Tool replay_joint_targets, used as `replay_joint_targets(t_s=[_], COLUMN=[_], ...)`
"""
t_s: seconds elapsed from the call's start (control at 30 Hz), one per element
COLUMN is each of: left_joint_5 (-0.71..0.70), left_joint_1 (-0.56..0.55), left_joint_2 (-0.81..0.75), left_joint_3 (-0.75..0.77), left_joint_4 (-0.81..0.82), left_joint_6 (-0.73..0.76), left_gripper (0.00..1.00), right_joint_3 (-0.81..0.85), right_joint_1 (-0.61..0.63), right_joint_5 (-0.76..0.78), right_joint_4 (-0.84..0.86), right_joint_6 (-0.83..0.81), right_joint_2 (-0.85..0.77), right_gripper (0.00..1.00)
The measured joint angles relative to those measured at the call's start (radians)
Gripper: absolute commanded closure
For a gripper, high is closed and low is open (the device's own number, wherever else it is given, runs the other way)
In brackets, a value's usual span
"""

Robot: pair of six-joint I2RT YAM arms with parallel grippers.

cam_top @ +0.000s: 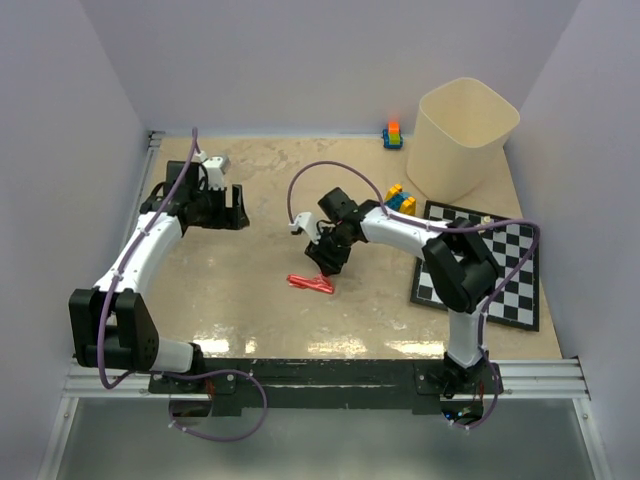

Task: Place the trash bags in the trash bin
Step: Pick up the trash bag from the center of the board.

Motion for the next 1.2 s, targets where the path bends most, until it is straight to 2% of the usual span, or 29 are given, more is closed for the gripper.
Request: replay_joint_targets(t_s=[0.17, 0.27, 0.47, 0.73, 0.9, 1.0, 1.2], left_joint_5=[0.006, 0.019, 0.027, 0.016, 0.015, 0.015, 0.022], left_joint_1=[0.000, 0.000, 0.000, 0.005, 0.011, 0.013, 0.014], left_joint_2=[0.001, 0.007, 0.017, 0.017, 0.010, -0.005, -0.032], left_joint_3=[-0.014, -0.018, -0.018, -0.018, -0.037, -0.063, -0.119], left_joint_4=[0.006, 0.006, 0.006, 0.006, 0.019, 0.020, 0.035], left_joint_6=[-0.003, -0.009, -0.016, -0.014, -0.014, -0.014, -0.019], left_gripper=[0.18, 0.19, 0.20, 0.20, 0.20, 0.20, 0.20], right_joint_3=[0.000, 0.006, 0.005, -0.015, -0.016, -0.011, 0.018], right_joint_1=[-0.011, -0.014, -0.014, -0.014, -0.014, -0.015, -0.019], right_joint_5=[-0.033, -0.085, -0.151, -0.166, -0.208, -0.241, -0.278], right_joint_4=[-0.006, -0.007, -0.013, -0.002, 0.015, 0.015, 0.016], right_joint_6=[0.009, 0.007, 0.004, 0.021, 0.023, 0.013, 0.039], right_joint_2=[-0.072, -0.100, -0.022, 0.032, 0.047, 0.061, 0.074], right_gripper=[0.49, 0.51, 0.57, 0.64, 0.76, 1.00, 1.00])
